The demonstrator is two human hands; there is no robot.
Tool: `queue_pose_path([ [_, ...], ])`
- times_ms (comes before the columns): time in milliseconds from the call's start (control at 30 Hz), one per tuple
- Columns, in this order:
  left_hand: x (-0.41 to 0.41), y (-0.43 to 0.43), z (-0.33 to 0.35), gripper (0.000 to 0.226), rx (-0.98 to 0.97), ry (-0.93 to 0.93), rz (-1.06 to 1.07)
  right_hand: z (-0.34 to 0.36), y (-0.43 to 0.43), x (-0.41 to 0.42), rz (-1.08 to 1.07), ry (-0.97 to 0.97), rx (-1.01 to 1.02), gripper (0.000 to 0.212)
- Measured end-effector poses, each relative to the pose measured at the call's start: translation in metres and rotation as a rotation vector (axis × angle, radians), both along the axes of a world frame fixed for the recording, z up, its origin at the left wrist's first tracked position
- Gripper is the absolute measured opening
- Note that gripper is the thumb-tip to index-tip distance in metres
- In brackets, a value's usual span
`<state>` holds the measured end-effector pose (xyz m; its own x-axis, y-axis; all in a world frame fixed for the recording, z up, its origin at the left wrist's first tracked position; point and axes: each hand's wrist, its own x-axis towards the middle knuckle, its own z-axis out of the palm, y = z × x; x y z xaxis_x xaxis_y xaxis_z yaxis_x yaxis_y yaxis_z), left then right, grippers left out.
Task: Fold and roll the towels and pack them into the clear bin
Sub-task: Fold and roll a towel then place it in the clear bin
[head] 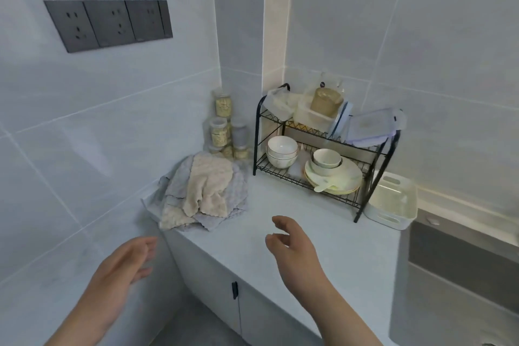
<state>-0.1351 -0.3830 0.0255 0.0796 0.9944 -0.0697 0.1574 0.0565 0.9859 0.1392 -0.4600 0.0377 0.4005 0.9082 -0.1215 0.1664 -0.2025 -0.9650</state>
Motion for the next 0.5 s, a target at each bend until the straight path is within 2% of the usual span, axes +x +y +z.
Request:
queue_pose_path([
  [233, 0.013, 0.102, 0.009, 0.022, -0.049, 0.022, 0.047, -0.014, 0.127, 0.016, 0.026, 0.053, -0.079, 0.041],
  [500, 0.058, 0.252, -0.004, 0.015, -0.147, 0.115, -0.138, -0.032, 0.245, 0.016, -0.041, 0.063, -0.152, 0.04],
])
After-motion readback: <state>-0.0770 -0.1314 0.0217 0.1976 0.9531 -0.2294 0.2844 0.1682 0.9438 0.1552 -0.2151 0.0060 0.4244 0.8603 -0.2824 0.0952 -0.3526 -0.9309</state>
